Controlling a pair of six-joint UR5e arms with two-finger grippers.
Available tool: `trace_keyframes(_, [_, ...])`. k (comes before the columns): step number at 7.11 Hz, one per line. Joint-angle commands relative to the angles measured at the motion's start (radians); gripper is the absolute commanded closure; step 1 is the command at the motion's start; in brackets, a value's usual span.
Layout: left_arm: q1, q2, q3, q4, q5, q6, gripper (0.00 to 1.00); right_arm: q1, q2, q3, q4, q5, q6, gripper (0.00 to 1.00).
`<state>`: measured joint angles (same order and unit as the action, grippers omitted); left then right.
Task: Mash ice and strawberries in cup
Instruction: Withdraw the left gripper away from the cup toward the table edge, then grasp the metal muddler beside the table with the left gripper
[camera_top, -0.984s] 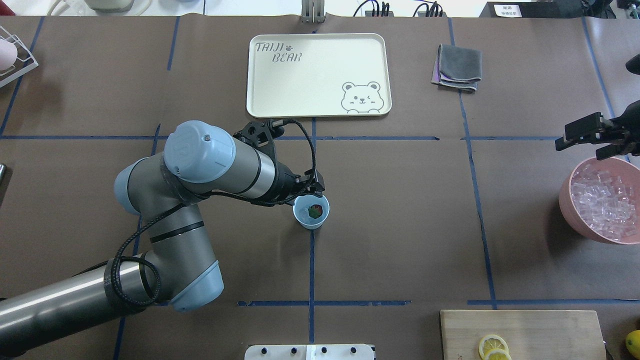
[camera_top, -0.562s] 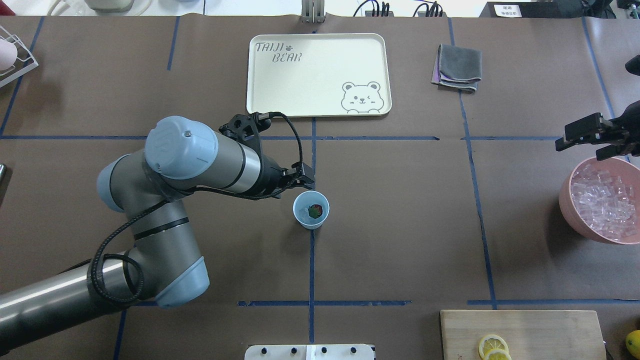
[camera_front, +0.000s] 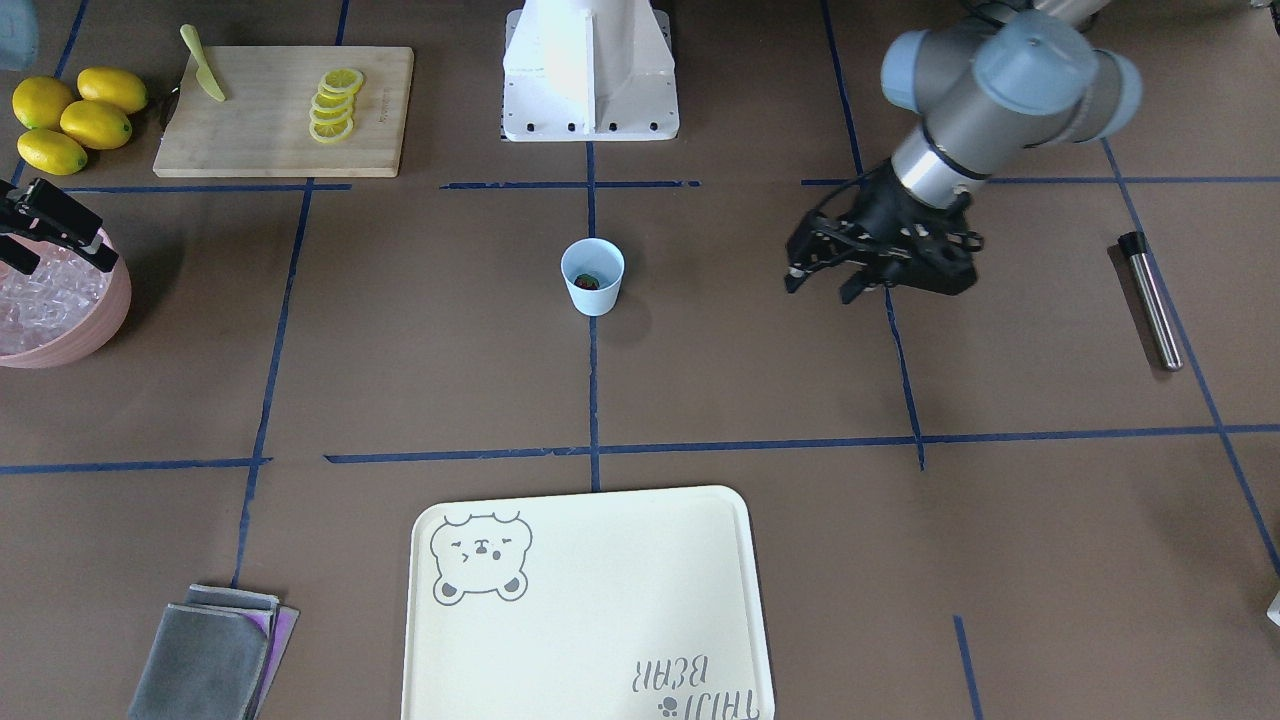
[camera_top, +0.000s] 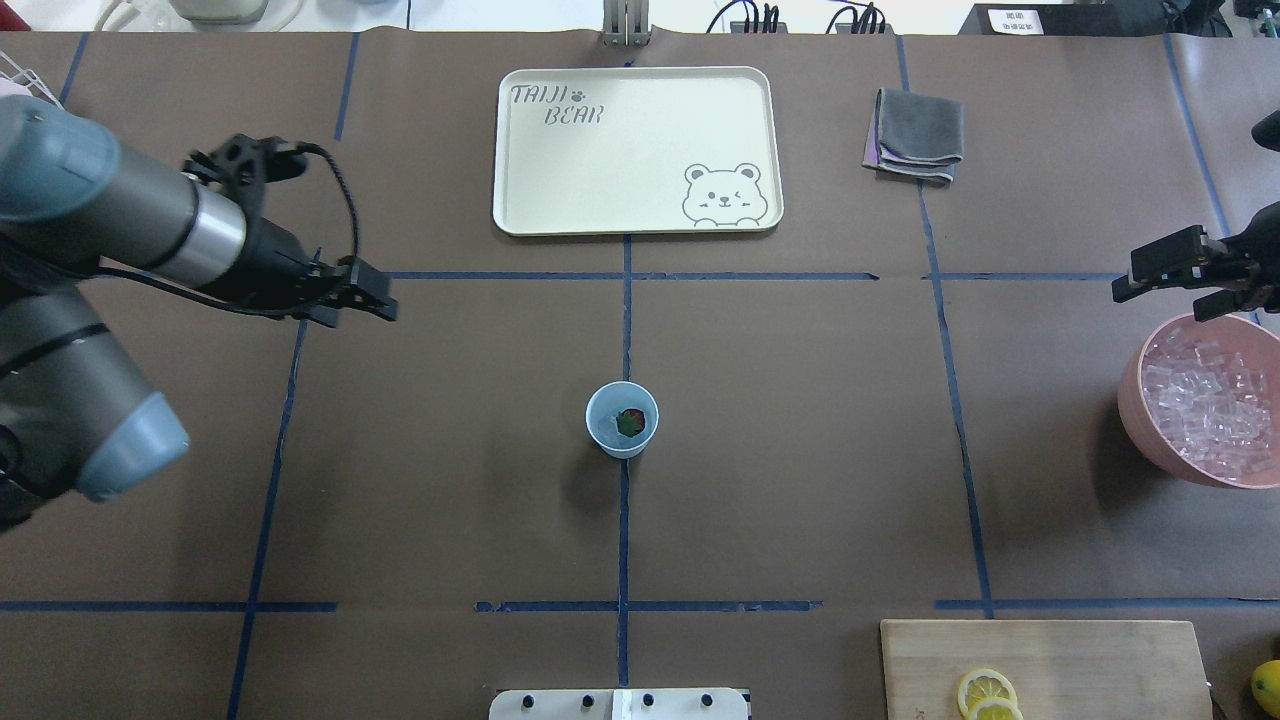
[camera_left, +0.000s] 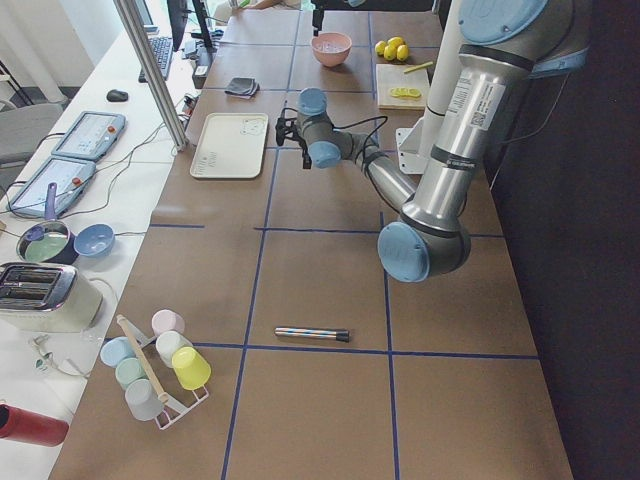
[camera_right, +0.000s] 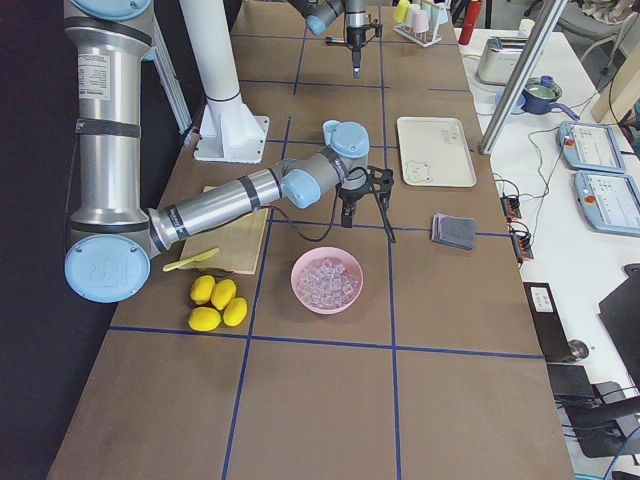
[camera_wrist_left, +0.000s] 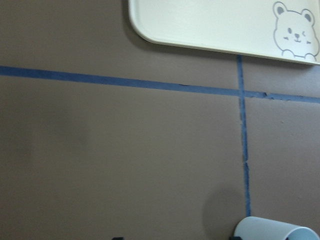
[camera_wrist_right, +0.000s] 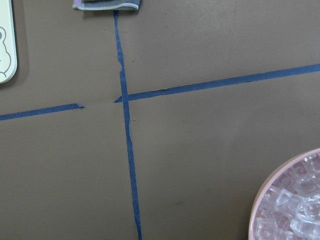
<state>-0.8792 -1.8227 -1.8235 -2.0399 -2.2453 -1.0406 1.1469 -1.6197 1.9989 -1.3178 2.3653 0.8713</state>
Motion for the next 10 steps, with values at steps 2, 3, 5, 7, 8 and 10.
trace_keyframes(2, [-0.240, 0.204, 0.140, 0.003, -0.109, 0.542, 0.24, 0.002, -0.003, 0.018, 0.000, 0.002, 0.000, 0.01])
trace_keyframes(3, [-0.297, 0.206, 0.249, -0.006, -0.111, 0.626, 0.24, 0.004, -0.006, 0.027, 0.000, 0.000, 0.000, 0.01])
trace_keyframes(5, [-0.326, 0.204, 0.372, -0.003, -0.091, 0.628, 0.23, 0.004, -0.017, 0.055, -0.001, 0.003, 0.005, 0.01])
trace_keyframes(7, [-0.327, 0.224, 0.416, -0.008, -0.021, 0.620, 0.22, 0.002, -0.017, 0.052, 0.000, 0.003, 0.006, 0.01])
trace_keyframes(8, [-0.327, 0.214, 0.462, -0.010, -0.022, 0.604, 0.20, 0.002, -0.017, 0.049, 0.000, 0.005, 0.006, 0.01])
trace_keyframes(10, [-0.325, 0.210, 0.481, -0.010, -0.023, 0.530, 0.19, 0.001, -0.014, 0.044, 0.000, 0.003, 0.006, 0.01])
